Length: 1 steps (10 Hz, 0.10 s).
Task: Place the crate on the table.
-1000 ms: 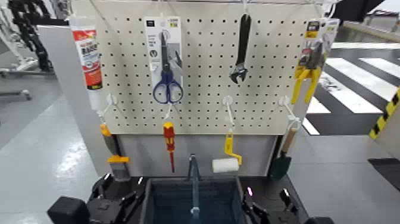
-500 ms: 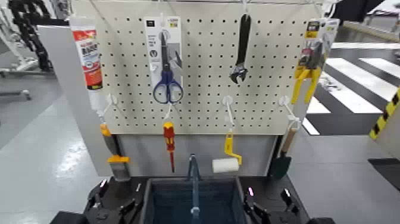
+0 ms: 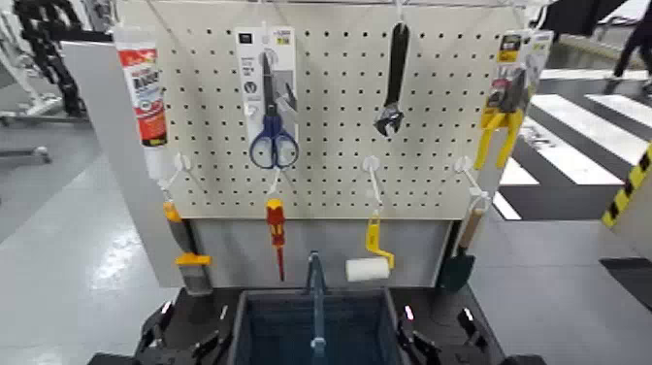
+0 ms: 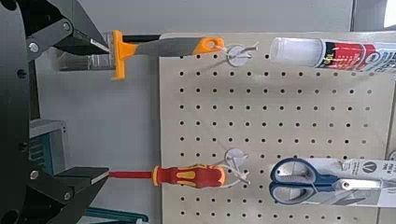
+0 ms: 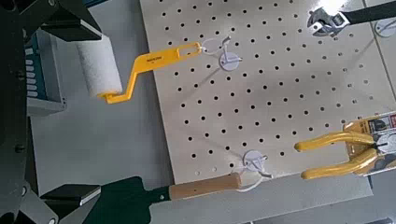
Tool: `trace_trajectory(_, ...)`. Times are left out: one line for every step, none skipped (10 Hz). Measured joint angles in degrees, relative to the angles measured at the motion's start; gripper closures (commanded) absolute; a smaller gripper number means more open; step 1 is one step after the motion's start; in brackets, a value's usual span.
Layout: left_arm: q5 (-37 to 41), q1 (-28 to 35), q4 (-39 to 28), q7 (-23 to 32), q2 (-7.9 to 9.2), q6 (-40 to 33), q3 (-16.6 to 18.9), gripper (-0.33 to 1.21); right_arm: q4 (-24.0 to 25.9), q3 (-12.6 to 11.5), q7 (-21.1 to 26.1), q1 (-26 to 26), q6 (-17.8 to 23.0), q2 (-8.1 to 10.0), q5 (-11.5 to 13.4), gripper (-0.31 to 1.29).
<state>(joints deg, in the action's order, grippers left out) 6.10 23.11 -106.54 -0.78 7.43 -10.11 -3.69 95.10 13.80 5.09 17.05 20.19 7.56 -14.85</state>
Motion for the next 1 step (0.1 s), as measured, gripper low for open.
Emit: trace_trajectory(0.05, 0.01, 0.07, 0.12, -0.03, 0.00, 0.00, 0.35, 0.01, -0.07, 0.00, 0.04, -0.06, 0.00, 0.27, 0.14)
